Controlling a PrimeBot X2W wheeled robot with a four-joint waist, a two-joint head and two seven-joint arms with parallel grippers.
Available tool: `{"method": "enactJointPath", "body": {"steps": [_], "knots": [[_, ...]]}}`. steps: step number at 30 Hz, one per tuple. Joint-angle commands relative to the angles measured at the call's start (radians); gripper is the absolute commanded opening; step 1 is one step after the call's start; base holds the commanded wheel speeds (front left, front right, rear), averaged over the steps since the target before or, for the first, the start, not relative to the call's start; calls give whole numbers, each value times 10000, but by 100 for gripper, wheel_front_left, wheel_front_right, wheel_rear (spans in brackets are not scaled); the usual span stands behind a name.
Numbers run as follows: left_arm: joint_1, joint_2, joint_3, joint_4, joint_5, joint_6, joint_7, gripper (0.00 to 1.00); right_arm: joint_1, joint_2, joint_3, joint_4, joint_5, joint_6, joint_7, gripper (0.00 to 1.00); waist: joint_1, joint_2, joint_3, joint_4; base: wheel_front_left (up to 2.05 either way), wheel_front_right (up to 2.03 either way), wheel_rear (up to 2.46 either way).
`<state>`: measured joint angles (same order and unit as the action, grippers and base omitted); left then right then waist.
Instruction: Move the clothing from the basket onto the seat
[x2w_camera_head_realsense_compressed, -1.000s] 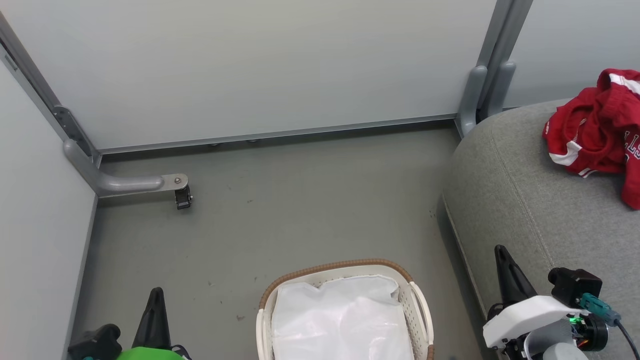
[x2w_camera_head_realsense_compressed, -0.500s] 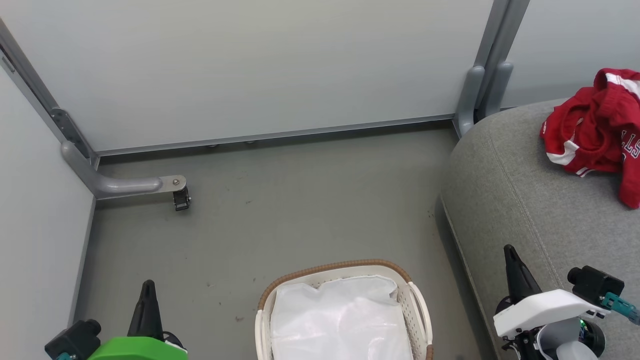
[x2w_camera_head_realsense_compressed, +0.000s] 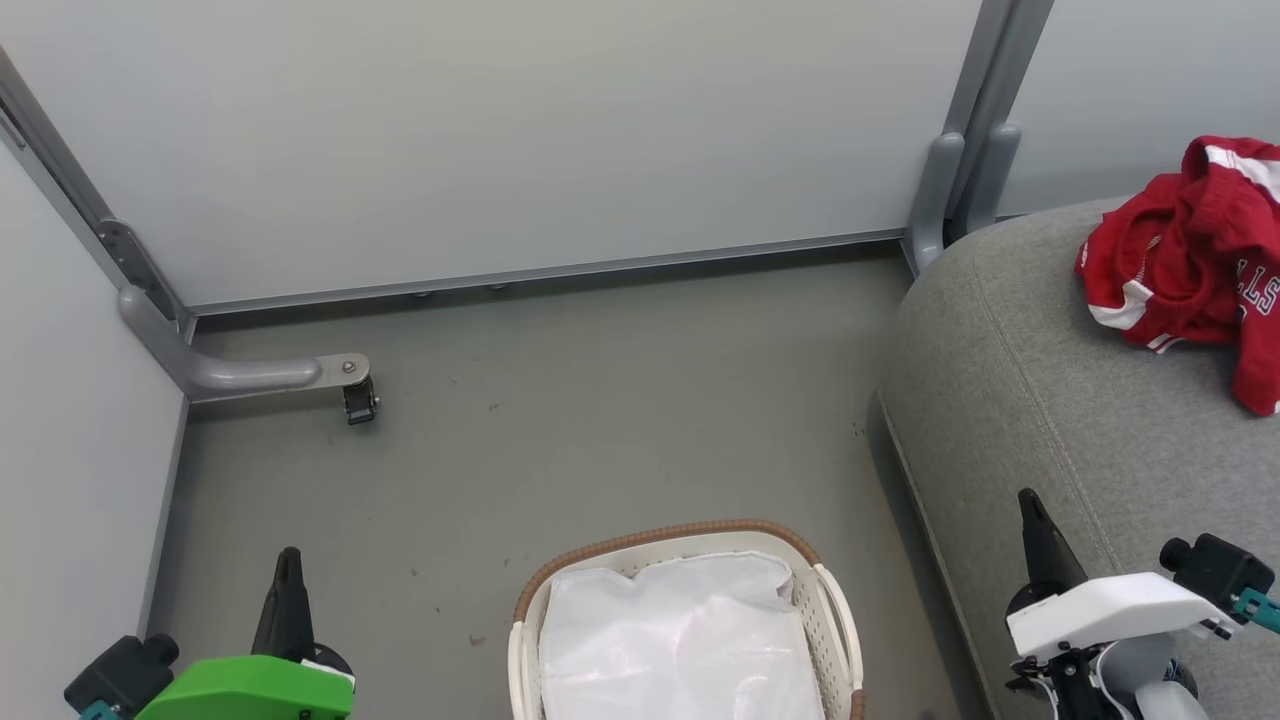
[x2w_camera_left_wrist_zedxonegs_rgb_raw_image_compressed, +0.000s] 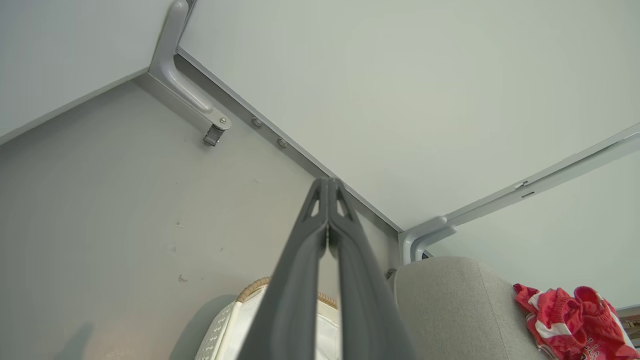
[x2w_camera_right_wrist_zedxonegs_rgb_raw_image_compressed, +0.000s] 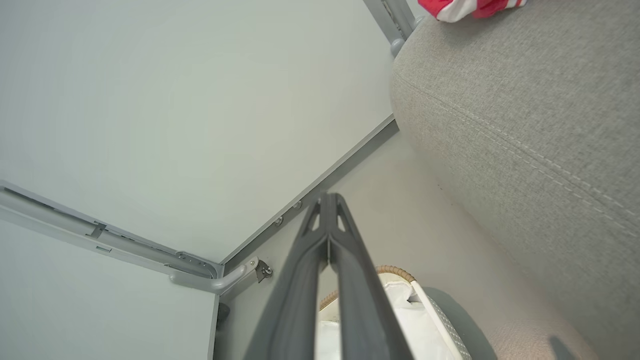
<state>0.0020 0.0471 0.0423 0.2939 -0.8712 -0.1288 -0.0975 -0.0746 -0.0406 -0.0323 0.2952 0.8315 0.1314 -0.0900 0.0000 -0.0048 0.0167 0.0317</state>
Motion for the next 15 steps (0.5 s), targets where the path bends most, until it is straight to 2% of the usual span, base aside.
{"method": "enactJointPath", "body": {"steps": [1, 5, 15], "knots": [[-329, 84, 73, -160, -321, -11, 75, 0, -235, -65, -73, -170, 354, -4, 79, 0, 0, 16, -2, -5, 0, 0, 0], [-458, 91, 156, -215, -1343, -14, 365, 0, -262, -74, -181, -224, 1428, -5, 366, 0, 0, 19, -16, -37, 0, 0, 0], [-585, 97, 250, -270, -2435, -17, 671, 0, -288, -84, -298, -281, 2555, -6, 659, 0, 0, 23, -32, -75, 0, 0, 0]]}}
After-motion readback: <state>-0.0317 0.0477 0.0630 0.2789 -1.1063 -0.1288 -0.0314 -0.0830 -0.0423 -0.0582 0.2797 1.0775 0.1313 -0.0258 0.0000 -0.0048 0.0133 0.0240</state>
